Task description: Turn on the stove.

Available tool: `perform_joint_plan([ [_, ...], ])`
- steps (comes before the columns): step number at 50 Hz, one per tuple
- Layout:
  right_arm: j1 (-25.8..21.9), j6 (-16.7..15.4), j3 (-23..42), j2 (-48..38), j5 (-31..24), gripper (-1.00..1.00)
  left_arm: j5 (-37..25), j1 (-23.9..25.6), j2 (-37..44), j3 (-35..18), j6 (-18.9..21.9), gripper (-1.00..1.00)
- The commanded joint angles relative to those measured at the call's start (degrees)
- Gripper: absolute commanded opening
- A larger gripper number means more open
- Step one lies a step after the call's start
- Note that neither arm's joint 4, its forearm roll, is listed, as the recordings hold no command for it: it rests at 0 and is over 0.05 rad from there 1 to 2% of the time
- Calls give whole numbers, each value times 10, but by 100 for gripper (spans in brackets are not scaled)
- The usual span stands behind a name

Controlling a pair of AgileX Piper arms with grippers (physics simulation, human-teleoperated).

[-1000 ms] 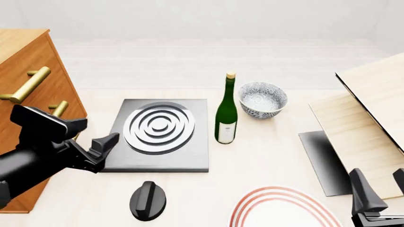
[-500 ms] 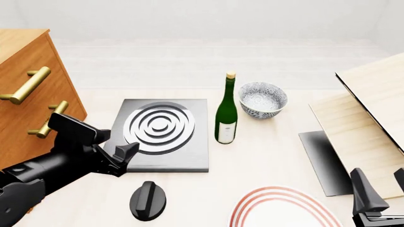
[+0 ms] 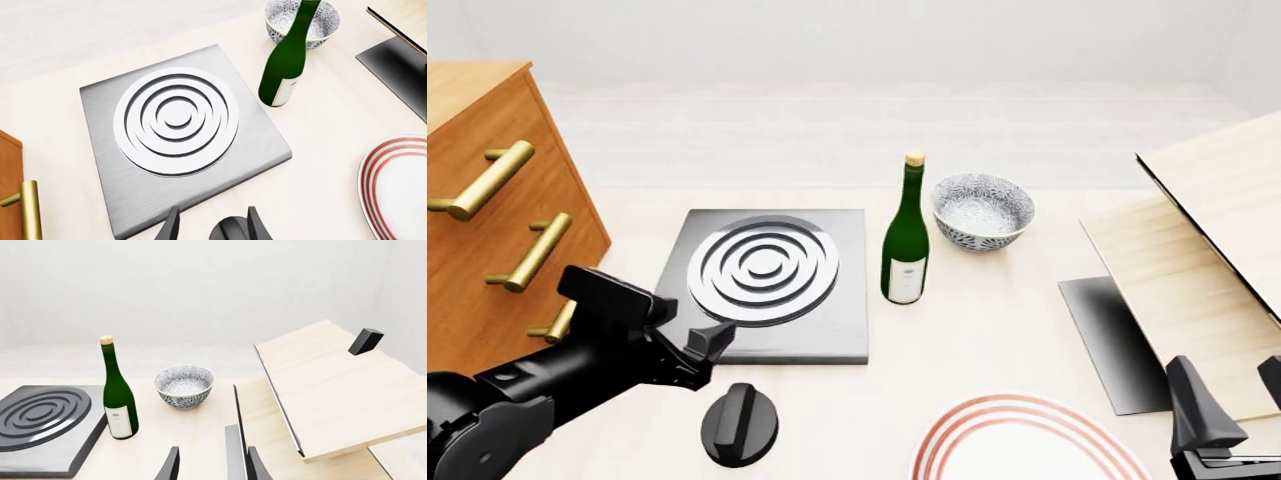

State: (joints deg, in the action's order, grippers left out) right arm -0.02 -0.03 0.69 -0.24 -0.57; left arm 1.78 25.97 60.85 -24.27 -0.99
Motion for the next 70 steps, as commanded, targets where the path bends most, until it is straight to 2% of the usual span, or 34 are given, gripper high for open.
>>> perform_joint_plan([
  [1,0,0,-1,-1,2,100,34,16,31,20,-19,100],
  [40,0,0,-1,-1,2,100,141,33,149,68,-65,100],
  [47,0,0,-1,-1,2,100,151,32,161,73,-59,100],
  [70,0,0,-1,-1,2,100,198,44,213,88,-75,100],
])
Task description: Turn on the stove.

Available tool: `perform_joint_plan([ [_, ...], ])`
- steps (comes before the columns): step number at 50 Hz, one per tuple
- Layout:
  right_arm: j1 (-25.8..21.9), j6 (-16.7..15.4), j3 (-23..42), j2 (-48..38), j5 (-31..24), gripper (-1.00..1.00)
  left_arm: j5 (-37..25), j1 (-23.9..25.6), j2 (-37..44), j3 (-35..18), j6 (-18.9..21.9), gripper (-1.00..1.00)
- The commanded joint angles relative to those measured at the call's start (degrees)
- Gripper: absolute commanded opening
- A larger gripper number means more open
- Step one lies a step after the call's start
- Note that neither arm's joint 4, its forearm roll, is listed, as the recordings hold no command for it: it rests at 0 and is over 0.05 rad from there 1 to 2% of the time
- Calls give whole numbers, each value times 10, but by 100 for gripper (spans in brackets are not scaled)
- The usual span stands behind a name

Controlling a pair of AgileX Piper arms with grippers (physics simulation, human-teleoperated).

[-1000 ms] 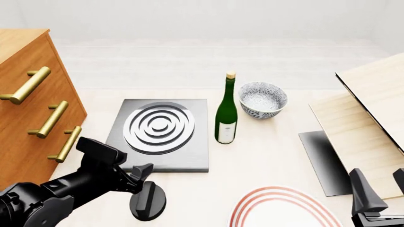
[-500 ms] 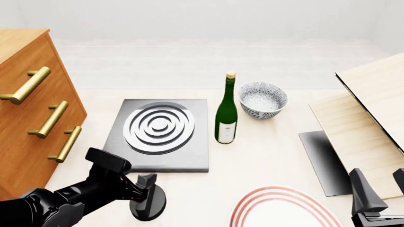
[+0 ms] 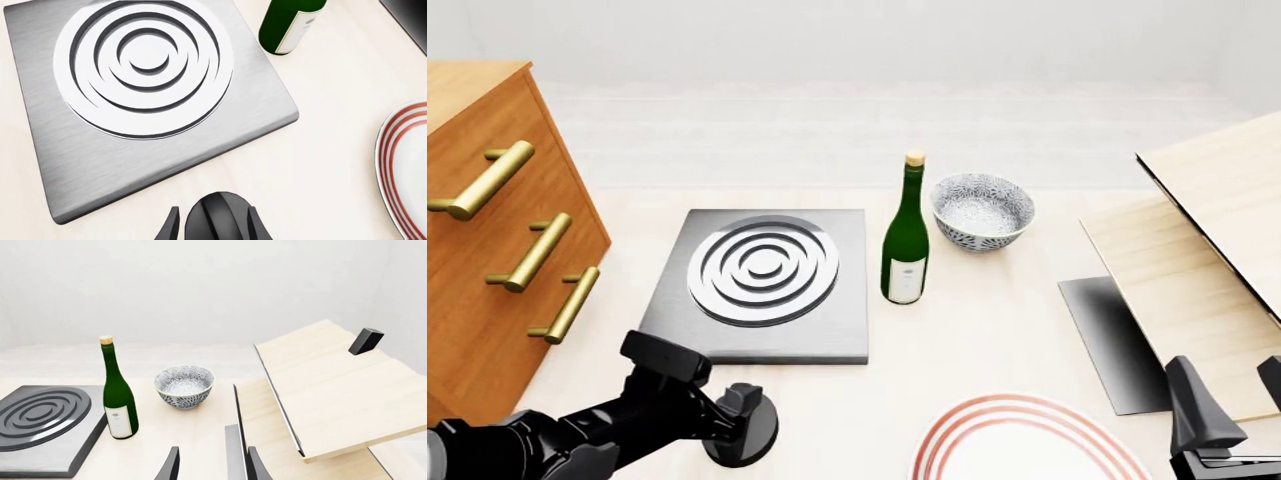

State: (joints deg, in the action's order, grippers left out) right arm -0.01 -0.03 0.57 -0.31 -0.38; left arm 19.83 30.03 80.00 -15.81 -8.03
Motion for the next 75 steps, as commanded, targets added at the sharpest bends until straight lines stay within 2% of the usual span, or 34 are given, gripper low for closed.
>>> perform_joint_plan([
  [1,0,0,0,0,0,100,17,5,22,3,-7,100],
  [31,0,0,0,0,0,100,55,7,72,7,-18,100],
  [37,0,0,0,0,0,100,43,-40,44,8,9,100],
  [42,0,0,0,0,0,100,42,-53,44,6,13,100],
  [75,0,0,0,0,0,100,46,-100,29,17,30,100],
])
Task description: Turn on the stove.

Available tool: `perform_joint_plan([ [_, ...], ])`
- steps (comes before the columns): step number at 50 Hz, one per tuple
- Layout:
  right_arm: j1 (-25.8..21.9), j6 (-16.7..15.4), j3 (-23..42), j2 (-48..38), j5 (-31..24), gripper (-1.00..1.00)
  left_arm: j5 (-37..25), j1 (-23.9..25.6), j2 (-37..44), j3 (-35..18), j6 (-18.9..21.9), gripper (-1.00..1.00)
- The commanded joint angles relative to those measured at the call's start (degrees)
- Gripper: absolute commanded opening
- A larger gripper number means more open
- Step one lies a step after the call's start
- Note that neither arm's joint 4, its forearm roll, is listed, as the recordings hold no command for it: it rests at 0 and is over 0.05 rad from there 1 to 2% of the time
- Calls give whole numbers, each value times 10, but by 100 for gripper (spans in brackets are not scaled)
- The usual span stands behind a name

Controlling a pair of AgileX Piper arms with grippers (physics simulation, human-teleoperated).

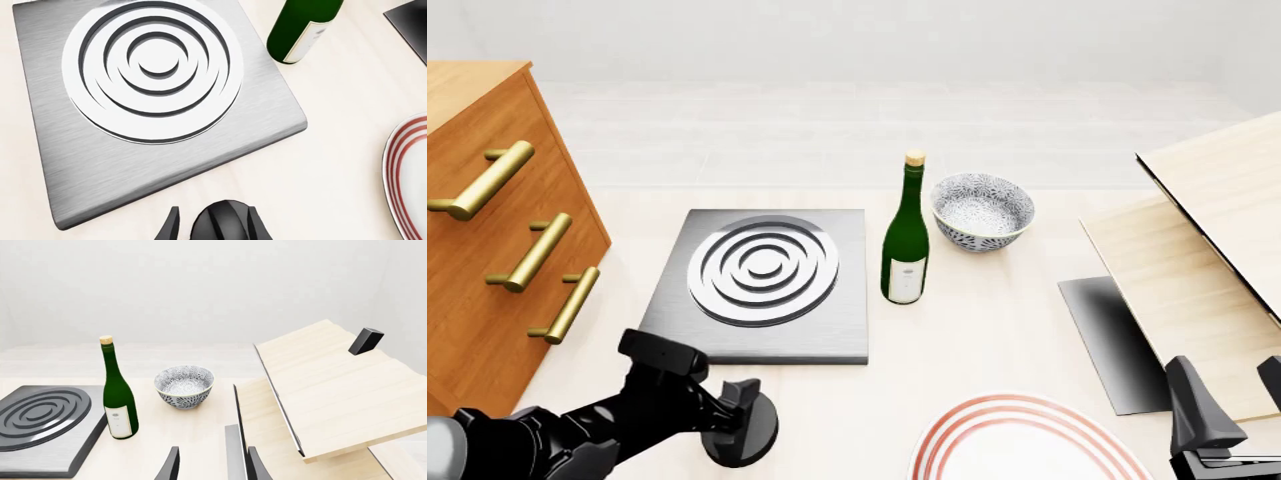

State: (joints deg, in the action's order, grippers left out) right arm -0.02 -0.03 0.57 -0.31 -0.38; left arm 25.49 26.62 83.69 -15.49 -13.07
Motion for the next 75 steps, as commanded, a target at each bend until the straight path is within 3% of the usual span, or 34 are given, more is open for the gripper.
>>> perform_joint_plan([
  [1,0,0,0,0,0,100,-11,-67,-9,14,80,100],
  [38,0,0,0,0,0,100,-24,-80,-39,32,79,100],
  [47,0,0,0,0,0,100,-52,-79,-72,30,79,100],
  [62,0,0,0,0,0,100,-160,-78,-214,27,79,100],
  [67,0,0,0,0,0,100,-208,-65,-300,23,66,100],
  [75,0,0,0,0,0,100,-251,-65,-344,3,64,100],
])
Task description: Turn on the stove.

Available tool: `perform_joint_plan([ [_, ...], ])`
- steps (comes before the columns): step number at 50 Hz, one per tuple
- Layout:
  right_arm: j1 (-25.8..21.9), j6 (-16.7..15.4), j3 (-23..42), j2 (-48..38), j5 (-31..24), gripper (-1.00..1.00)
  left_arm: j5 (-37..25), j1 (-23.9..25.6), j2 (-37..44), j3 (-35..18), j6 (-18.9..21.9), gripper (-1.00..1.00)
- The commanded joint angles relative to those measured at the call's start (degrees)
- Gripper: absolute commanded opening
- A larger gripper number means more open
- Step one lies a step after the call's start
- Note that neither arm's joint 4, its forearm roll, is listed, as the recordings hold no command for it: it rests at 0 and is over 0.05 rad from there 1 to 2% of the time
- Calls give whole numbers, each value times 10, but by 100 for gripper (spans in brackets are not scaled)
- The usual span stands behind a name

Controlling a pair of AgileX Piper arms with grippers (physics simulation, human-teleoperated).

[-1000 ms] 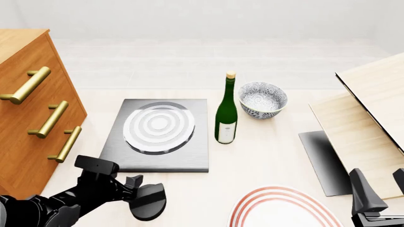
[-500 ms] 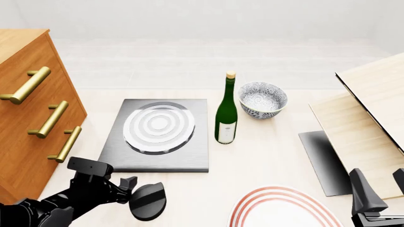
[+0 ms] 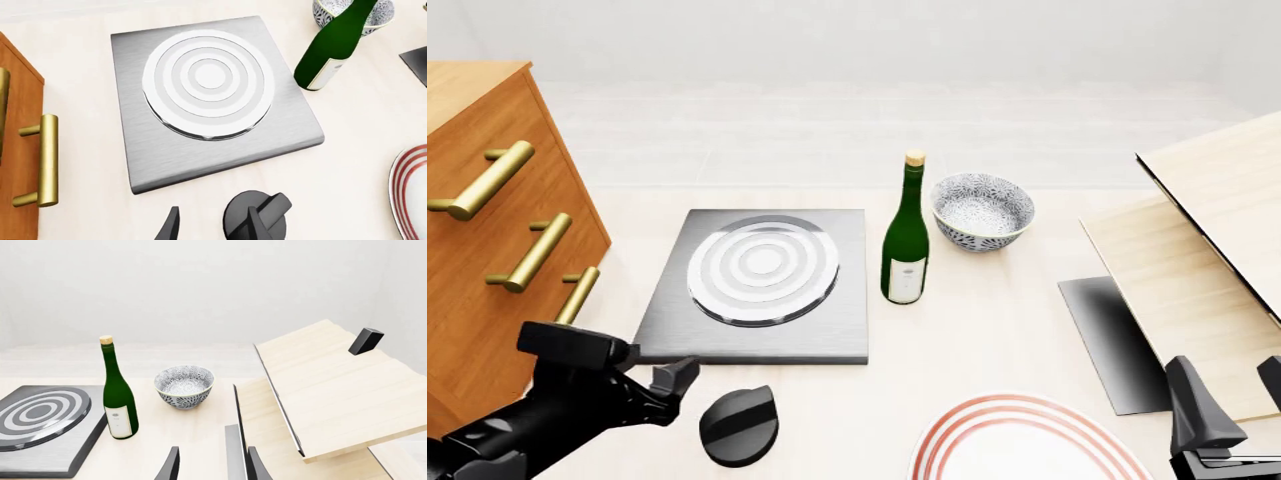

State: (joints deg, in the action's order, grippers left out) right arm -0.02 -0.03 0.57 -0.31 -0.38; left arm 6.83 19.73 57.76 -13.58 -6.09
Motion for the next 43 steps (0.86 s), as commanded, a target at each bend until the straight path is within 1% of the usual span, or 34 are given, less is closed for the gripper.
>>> perform_joint_plan([
  [1,0,0,0,0,0,100,-69,4,-90,-20,-6,100],
  [7,0,0,0,0,0,100,-108,7,-151,-41,-10,100],
  [9,0,0,0,0,0,100,-110,7,-154,-42,-9,100],
  [11,0,0,0,0,0,100,-118,2,-189,-46,-9,100],
  [15,0,0,0,0,0,100,-104,-22,-206,-42,-23,100],
  [19,0,0,0,0,0,100,-102,-26,-234,-42,-33,100],
  [20,0,0,0,0,0,100,-105,-24,-262,-44,-45,100],
  [23,0,0,0,0,0,100,-105,-24,-283,-43,-46,100],
  [27,0,0,0,0,0,100,-98,-24,-345,-30,-61,100],
  [28,0,0,0,0,0,100,-89,-33,-343,-24,-59,100],
  [31,0,0,0,0,0,100,-83,-33,-346,-20,-61,100],
  [32,0,0,0,0,0,100,-82,-33,-366,-15,-55,100],
  [34,0,0,0,0,0,100,-83,-34,-375,-12,-54,100],
  [38,0,0,0,0,0,100,-87,-40,-416,-7,-38,100],
  [39,0,0,0,0,0,100,-87,-47,-425,-6,-38,100],
  [43,0,0,0,0,0,100,-82,-51,-447,1,-37,100],
])
